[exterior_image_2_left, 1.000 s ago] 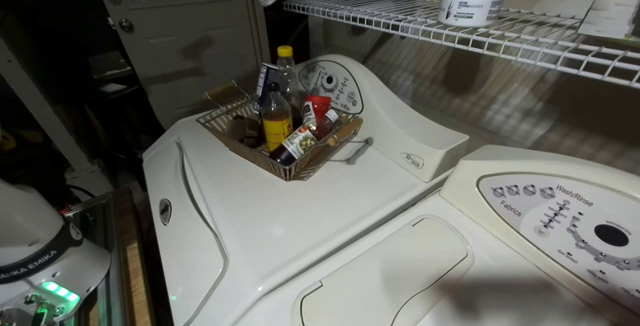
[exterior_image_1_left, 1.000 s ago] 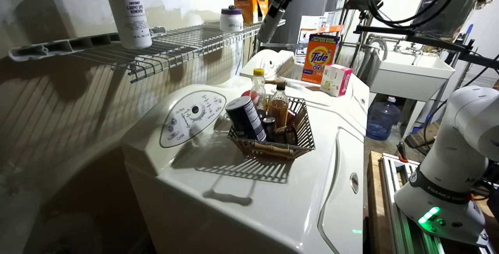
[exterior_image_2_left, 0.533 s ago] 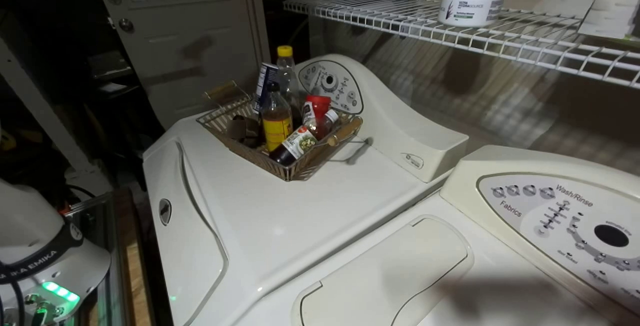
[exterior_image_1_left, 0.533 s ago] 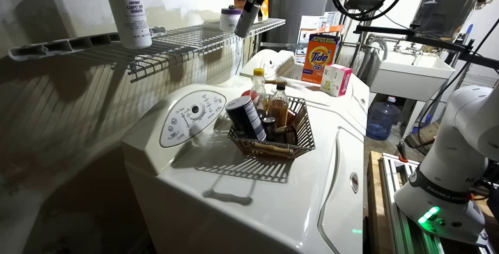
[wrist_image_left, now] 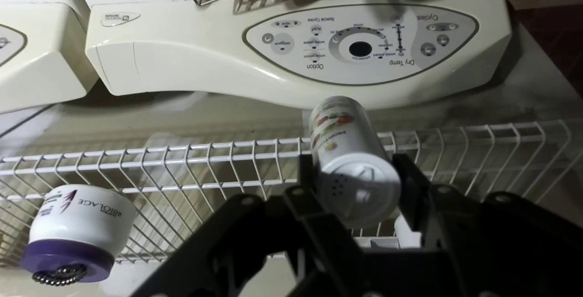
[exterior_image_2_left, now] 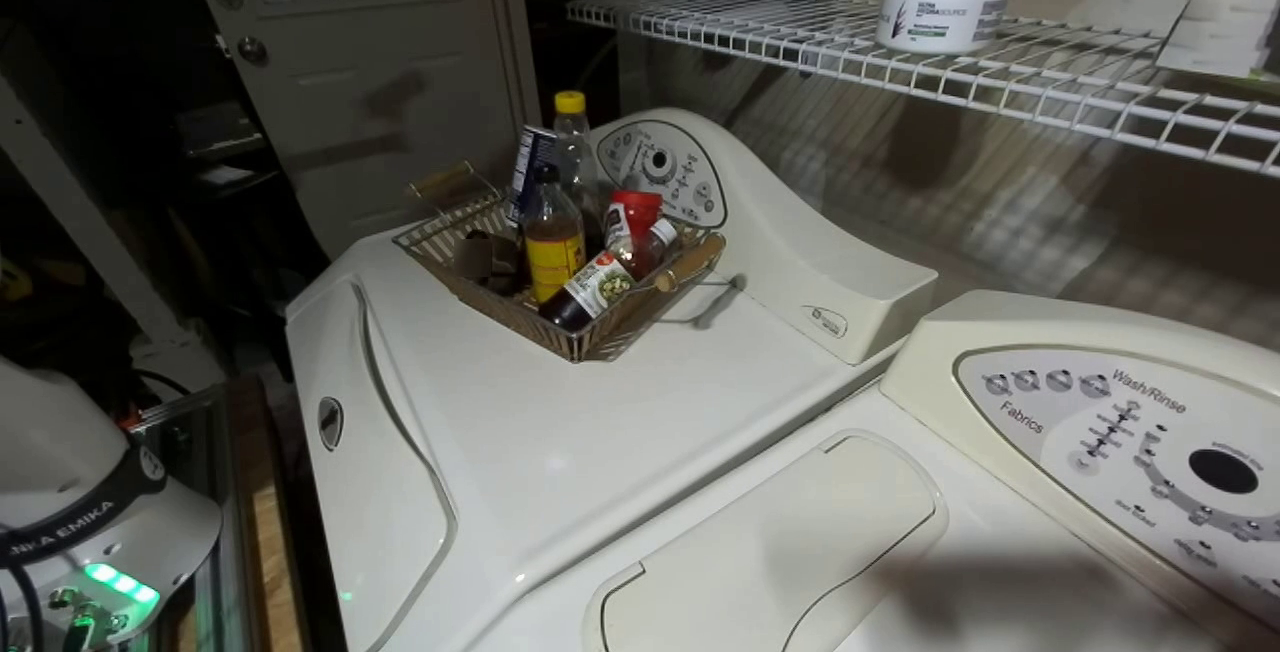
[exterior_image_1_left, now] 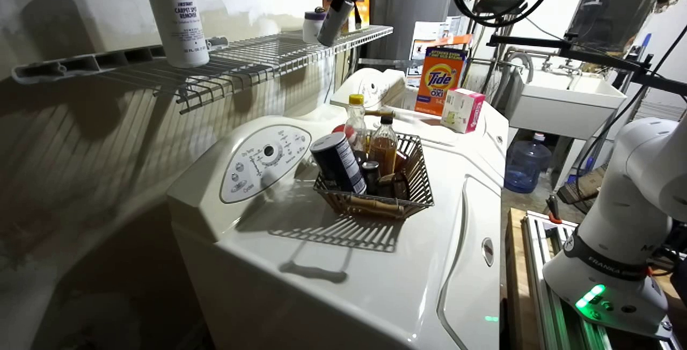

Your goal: Pick up the white bottle and put it on the shelf

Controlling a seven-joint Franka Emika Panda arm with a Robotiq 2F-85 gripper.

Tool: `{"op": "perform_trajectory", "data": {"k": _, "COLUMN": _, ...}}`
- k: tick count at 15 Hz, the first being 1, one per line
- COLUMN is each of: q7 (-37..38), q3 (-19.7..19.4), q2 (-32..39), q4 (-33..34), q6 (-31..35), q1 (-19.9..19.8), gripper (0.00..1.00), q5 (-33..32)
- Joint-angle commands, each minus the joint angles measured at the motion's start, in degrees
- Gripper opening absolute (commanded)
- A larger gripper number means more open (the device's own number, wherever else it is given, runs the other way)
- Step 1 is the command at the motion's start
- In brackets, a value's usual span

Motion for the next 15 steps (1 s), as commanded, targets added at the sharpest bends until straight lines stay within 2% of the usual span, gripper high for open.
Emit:
{"op": "perform_trajectory", "data": {"k": 1, "q7": 2.0, "q3": -1.1, "q2": 1.9, "q4": 1.7, "q6": 2.5, "q1": 0.8, "gripper": 0.20, "q5": 0.5}}
{"op": "perform_trajectory", "data": {"k": 7, "q7": 5.4, "q3": -1.3, "q2": 6.4, "q4": 6.1, "q6": 2.0, "q1": 0.6, "gripper": 0.20, "q5": -1.4}}
{"op": "perform_trajectory", "data": {"k": 15, "q7": 4.1, "q3": -2.1, "q2": 14.8, "q4": 15.8, "q6": 1.2, "q1": 1.7, "gripper": 0.20, "q5": -3.9}}
